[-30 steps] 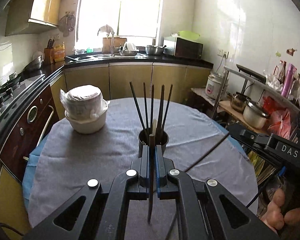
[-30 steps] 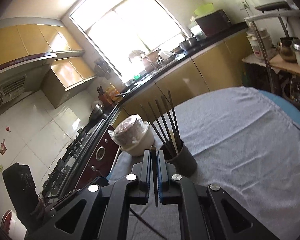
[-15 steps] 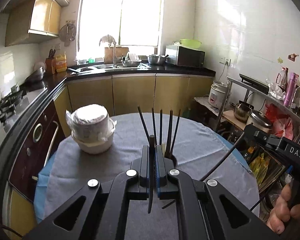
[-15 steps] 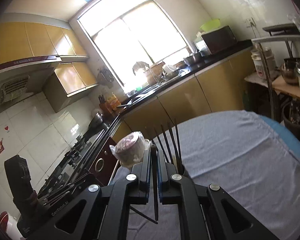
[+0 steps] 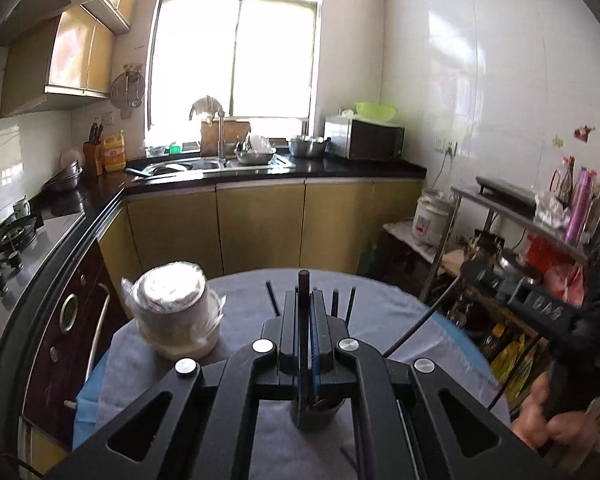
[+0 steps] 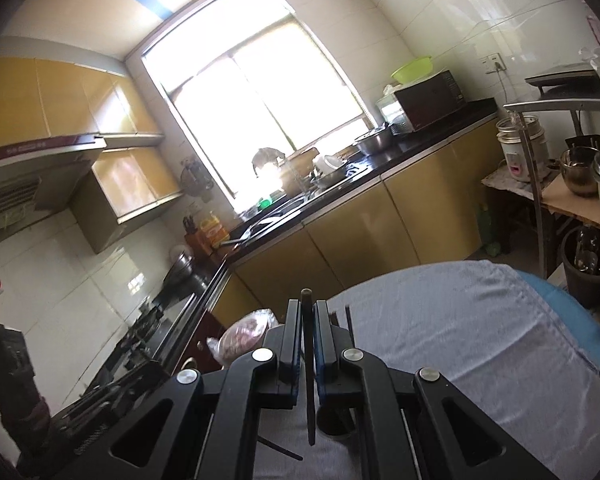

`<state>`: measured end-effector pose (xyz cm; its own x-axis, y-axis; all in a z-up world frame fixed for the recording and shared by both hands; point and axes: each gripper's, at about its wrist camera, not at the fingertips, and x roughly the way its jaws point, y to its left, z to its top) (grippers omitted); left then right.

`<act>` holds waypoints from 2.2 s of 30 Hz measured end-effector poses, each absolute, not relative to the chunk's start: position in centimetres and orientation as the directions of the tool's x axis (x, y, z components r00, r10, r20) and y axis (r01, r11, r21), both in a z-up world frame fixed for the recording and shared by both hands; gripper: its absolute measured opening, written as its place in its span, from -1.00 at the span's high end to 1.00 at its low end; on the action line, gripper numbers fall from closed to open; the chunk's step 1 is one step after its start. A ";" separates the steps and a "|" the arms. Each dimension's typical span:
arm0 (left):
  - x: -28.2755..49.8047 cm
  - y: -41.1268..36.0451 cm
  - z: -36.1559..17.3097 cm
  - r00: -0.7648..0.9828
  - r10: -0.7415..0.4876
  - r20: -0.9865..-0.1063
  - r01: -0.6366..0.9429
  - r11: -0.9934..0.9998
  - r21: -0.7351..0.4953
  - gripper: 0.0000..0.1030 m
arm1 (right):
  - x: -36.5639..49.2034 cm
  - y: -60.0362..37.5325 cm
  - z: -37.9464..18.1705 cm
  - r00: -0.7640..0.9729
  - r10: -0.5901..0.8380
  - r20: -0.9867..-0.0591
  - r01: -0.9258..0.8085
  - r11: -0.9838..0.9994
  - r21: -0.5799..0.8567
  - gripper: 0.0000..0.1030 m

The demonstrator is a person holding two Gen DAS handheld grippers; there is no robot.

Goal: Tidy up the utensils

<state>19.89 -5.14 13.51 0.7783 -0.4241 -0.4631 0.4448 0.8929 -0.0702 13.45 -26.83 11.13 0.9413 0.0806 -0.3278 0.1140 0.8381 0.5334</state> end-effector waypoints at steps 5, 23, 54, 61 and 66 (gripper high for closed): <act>21.1 -6.0 13.9 0.791 -0.440 -0.425 0.447 0.890 -0.088 0.90 | 15.2 -27.2 10.4 0.940 0.037 -0.340 0.155 0.839 0.521 0.88; 22.8 -3.9 5.0 0.709 -0.447 -0.545 0.393 0.893 -0.221 -0.05 | 16.7 -25.7 4.1 0.868 0.140 -0.477 0.148 0.843 0.517 0.30; -0.9 0.9 5.9 0.871 0.018 -0.491 0.038 0.994 0.104 -0.78 | -7.1 -18.8 6.0 0.889 -0.049 -0.455 0.140 0.976 0.168 -0.29; -5.9 0.6 6.7 0.897 0.092 -0.433 -0.021 0.986 0.167 -0.78 | -10.8 -18.0 6.1 0.888 -0.061 -0.456 0.152 0.974 0.166 -0.34; -8.2 0.4 6.9 0.890 0.104 -0.443 -0.013 0.979 0.204 -0.78 | -13.3 -17.9 6.7 0.889 -0.086 -0.449 0.174 0.972 0.158 -0.39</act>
<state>-8.20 0.36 6.94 0.8904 0.1042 -0.4430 -0.0133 0.9790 0.2036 -13.26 -17.87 6.73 0.8895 -0.0860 -0.4488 0.1739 0.9719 0.1585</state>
